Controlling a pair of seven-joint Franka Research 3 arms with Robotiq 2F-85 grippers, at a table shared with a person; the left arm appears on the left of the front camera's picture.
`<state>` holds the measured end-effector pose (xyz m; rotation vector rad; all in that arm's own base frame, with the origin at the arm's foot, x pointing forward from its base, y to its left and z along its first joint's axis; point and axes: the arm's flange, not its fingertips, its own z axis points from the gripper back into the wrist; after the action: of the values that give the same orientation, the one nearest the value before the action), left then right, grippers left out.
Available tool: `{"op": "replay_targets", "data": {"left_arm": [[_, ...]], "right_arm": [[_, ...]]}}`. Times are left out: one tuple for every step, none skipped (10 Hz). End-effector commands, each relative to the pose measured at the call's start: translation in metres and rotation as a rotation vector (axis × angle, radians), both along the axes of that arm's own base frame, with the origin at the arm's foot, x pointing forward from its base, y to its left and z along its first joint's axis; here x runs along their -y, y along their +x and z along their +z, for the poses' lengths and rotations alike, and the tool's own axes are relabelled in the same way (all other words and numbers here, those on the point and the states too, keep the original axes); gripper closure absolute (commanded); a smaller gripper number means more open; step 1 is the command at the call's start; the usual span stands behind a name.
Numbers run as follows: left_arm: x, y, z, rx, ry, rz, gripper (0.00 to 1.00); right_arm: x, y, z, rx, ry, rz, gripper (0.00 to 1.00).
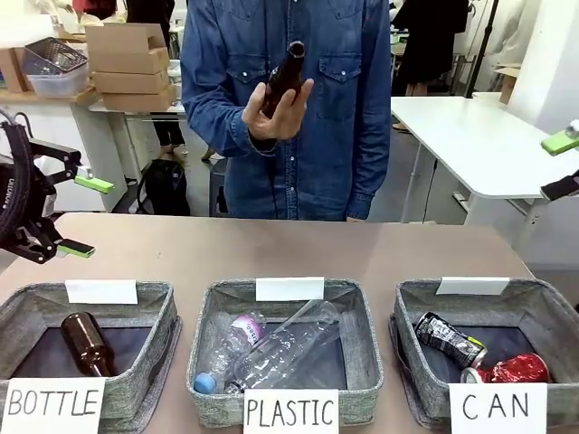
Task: Sort the can waste into the basket.
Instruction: Pick up the can waste from the table and place it in the right Fabric basket.
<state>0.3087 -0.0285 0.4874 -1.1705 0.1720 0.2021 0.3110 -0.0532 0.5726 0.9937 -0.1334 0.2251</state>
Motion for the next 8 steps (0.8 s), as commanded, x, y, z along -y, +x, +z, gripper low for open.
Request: {"op": "replay_targets", "data": {"left_arm": [[0.0023,-0.0024,0.0013,0.004,-0.02,-0.002,0.0],[0.0023,-0.0024,0.0013,0.004,-0.02,-0.002,0.0],[0.0023,-0.0024,0.0013,0.004,-0.02,-0.002,0.0],[0.0023,-0.0024,0.0013,0.004,-0.02,-0.002,0.0],[0.0023,-0.0024,0.0013,0.004,-0.02,-0.002,0.0],[0.0023,-0.0024,0.0013,0.004,-0.02,-0.002,0.0],[0.0023,-0.0024,0.0013,0.004,-0.02,-0.002,0.0],[0.0023,-0.0024,0.0013,0.004,-0.02,-0.002,0.0]], "right_arm": [[0.003,-0.0054,-0.0036,0.027,-0.022,0.006,0.0],[0.003,-0.0054,-0.0036,0.027,-0.022,0.006,0.0],[0.003,-0.0054,-0.0036,0.027,-0.022,0.006,0.0],[0.003,-0.0054,-0.0036,0.027,-0.022,0.006,0.0],[0.003,-0.0054,-0.0036,0.027,-0.022,0.006,0.0],[0.003,-0.0054,-0.0036,0.027,-0.022,0.006,0.0],[0.003,-0.0054,-0.0036,0.027,-0.022,0.006,0.0],[0.003,-0.0054,-0.0036,0.027,-0.022,0.006,0.0]]}}
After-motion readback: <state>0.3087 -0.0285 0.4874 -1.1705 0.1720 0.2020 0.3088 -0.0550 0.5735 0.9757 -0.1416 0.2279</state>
